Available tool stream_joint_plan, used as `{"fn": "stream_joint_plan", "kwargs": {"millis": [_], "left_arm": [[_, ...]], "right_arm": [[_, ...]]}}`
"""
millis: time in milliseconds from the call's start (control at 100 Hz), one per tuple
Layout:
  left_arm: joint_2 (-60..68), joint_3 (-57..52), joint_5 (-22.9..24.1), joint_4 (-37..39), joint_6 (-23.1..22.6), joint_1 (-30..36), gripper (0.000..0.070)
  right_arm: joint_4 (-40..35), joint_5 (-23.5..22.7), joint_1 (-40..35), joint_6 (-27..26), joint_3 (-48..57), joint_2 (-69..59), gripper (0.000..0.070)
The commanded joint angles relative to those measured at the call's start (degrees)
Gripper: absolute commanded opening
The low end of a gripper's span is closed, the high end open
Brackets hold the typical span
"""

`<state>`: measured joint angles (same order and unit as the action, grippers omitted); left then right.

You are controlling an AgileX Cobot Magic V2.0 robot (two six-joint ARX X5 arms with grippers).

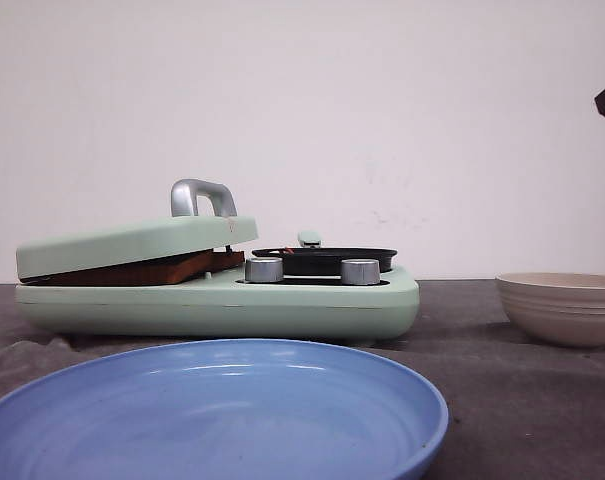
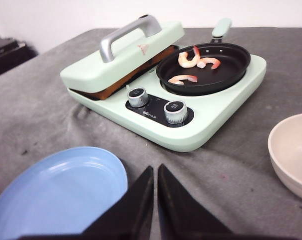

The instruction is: Make breakfast with bread and shrimp

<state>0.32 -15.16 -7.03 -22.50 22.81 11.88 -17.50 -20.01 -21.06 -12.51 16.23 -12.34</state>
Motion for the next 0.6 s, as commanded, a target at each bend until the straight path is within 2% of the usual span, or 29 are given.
{"fn": "stream_joint_plan", "kwargs": {"millis": [0,590], "left_arm": [[0.0,-0.5,-0.5,-0.9,3.9,0.1,0.0000],[0.0,-0.5,-0.4,-1.5,3.6,0.1,0.0000]], "right_arm": [[0.1,0.0,-0.4,-4.7,0.2,0.3,0.0004],[2.3,0.2,-0.4,-4.6,0.2,0.2,0.0004]]}}
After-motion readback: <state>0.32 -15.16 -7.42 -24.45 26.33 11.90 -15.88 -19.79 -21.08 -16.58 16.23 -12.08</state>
